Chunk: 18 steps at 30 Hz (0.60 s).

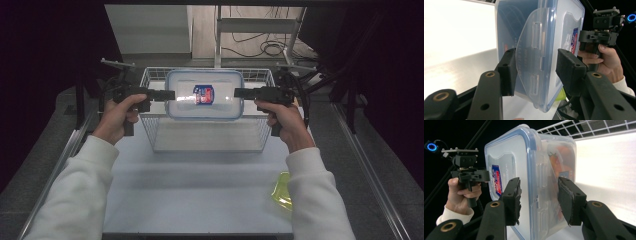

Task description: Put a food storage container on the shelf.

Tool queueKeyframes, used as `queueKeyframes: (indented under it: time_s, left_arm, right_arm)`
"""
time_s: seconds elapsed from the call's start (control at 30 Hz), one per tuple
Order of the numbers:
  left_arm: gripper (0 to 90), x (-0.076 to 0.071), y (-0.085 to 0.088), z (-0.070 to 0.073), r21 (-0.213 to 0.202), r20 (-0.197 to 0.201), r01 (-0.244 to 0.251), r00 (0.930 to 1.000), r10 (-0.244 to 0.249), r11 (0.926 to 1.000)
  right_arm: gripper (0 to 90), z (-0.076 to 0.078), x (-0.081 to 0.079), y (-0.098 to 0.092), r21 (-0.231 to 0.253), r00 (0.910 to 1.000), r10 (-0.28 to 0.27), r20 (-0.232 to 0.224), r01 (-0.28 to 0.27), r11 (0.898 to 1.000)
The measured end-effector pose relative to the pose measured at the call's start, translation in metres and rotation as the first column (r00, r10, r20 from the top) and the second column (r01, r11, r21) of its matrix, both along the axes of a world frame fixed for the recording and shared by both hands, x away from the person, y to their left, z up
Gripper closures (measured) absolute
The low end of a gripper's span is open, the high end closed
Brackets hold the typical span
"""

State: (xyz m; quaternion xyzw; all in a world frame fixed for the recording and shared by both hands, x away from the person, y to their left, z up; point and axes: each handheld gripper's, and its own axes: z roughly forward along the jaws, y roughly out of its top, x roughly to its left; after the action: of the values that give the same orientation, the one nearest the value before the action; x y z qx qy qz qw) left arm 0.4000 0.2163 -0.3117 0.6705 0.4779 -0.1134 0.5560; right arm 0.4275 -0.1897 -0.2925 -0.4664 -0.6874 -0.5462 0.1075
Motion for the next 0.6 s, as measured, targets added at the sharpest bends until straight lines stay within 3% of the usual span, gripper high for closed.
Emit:
queueKeyframes:
  time_s: [0.33, 0.6]
  left_arm:
    - [52.0, 0.020, 0.002, -0.007, -0.010, -0.005, -0.010, 0.9999, 0.010, 0.9999]
    - [51.4, 0.030, -0.001, -0.012, -0.010, -0.014, -0.014, 0.9998, 0.013, 0.9999]
  right_arm:
    - [54.0, -0.005, 0.020, 0.003, 0.014, 0.9996, -0.027, -0.010, 0.027, 1.000]
    - [54.0, -0.010, 0.026, 0.002, 0.009, 0.9989, -0.041, -0.024, 0.041, 0.999]
